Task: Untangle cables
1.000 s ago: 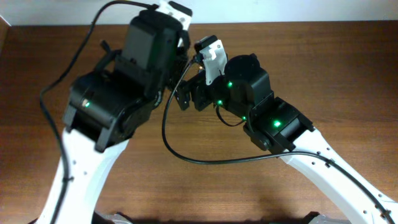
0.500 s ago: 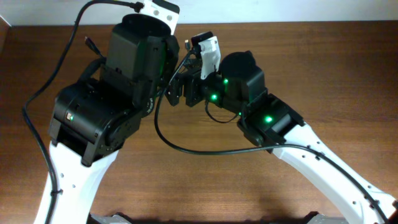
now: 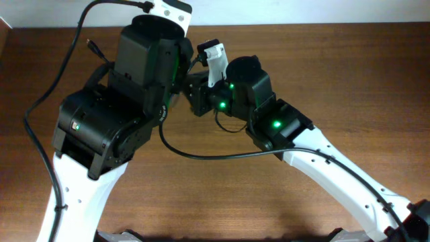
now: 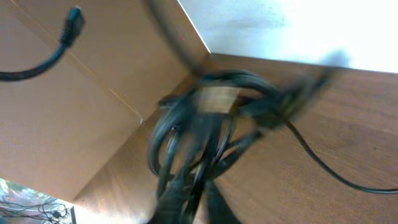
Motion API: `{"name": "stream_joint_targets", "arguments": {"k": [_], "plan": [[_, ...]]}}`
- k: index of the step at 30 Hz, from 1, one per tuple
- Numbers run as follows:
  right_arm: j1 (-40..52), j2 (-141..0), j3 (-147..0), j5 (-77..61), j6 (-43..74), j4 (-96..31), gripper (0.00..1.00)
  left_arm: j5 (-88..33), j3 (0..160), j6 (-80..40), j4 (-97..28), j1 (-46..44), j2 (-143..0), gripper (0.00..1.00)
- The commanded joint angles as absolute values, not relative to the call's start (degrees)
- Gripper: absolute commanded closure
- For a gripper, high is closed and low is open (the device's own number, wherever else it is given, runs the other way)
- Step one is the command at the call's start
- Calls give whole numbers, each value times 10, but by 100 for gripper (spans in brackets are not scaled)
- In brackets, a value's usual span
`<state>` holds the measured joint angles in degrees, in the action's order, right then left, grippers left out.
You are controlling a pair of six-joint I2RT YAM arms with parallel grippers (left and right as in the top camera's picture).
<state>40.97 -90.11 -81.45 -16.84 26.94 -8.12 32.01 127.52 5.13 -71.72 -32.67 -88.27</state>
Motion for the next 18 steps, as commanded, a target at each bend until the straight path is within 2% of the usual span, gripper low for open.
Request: {"name": "stream_joint_targets", "arguments": {"k": [1,8,9,10,18], "plan": [[413,-905,-824,-174,267,-79,96,335,1296,61,-711,-326,-860,100],[413,-905,-824,-176,265,-87,95,339,1296,61,-712,-326,-844,100],[413,-905,-824,-176,265,-90,23,339,1296,61,-712,-326,-842,100],[413,-905,-824,-176,265,-88,2,339,1296,61,-712,-326,-841,100],[406,-905,-824,-199,264,-44,2,362,1295,63,-718,-326,-841,100]]}}
